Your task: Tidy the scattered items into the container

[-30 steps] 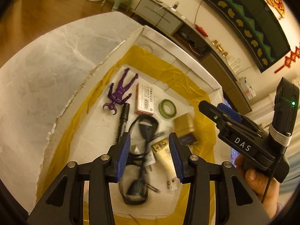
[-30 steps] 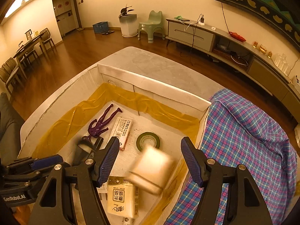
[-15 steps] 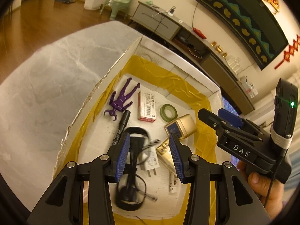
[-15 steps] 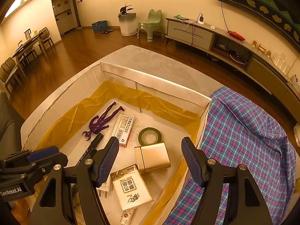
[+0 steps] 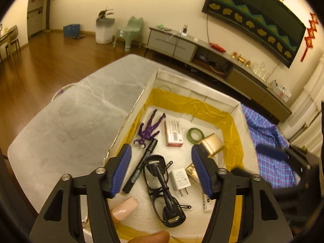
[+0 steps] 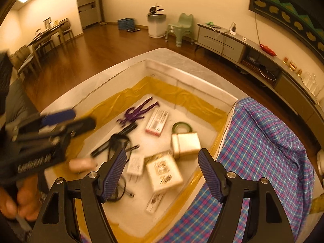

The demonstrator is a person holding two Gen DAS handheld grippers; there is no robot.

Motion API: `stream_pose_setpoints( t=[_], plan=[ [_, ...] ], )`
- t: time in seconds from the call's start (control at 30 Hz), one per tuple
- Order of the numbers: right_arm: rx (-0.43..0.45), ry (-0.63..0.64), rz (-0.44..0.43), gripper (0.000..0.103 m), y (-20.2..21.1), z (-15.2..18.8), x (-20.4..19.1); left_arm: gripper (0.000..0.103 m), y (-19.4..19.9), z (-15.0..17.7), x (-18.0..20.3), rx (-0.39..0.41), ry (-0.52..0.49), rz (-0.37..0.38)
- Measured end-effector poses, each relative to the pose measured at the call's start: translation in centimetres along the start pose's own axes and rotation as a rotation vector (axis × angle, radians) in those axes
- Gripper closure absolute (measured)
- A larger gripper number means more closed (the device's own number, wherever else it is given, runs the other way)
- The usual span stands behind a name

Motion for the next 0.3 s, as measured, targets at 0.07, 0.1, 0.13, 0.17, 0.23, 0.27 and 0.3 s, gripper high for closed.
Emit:
stream_pose_setpoints(
  t=[0.07,0.1,0.13,0.17,0.23,0.27,0.3],
  plan=[
    [-0.003,0.015,-0.009,0.029,0.8,0.8,-0.7,0.035,0.9,-0.1,0.4,0.026,-0.006,0.024],
    [-0.004,0.024,-0.011,0.029,1.2,1.1,-1.1,0.035,1.4,-0.1,0.5,0.042,-0.007,0.027],
    [-0.004,0.031,-0.012,0.029,1.6,1.5,-1.4,0.035,1.8,-0.2,0.6,0.056,-0.008,0.024],
    [-0.006,0.038,-0.014,0.029,1.9,1.8,-1.8,0.035,2.3,-0.2,0.6,0.067,-0.011,0.016],
    [-0.008,0.05,-0.014,0.029,2.4,2.2,-2.3,0.035,2.9,-0.3,0.7,0.077,-0.021,0.006],
    [-0.007,0.055,-0.014,0.029,2.8,2.4,-2.6,0.035,3.0,-0.2,0.8,0.075,-0.026,0.008],
    [-0.006,0.059,-0.015,0.029,3.1,2.6,-2.8,0.035,3.2,-0.2,0.8,0.071,-0.028,0.009]
  ],
)
Point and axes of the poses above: each gripper's, at about its wrist camera, not at the fingertips, and y roughly against the way its jaws point, x to its right, z to its underside, the point moved 6 cm from there along -y, roughly the way its jaws point, and after that the axes turned 6 degrees about z, right-handed, at the moved point
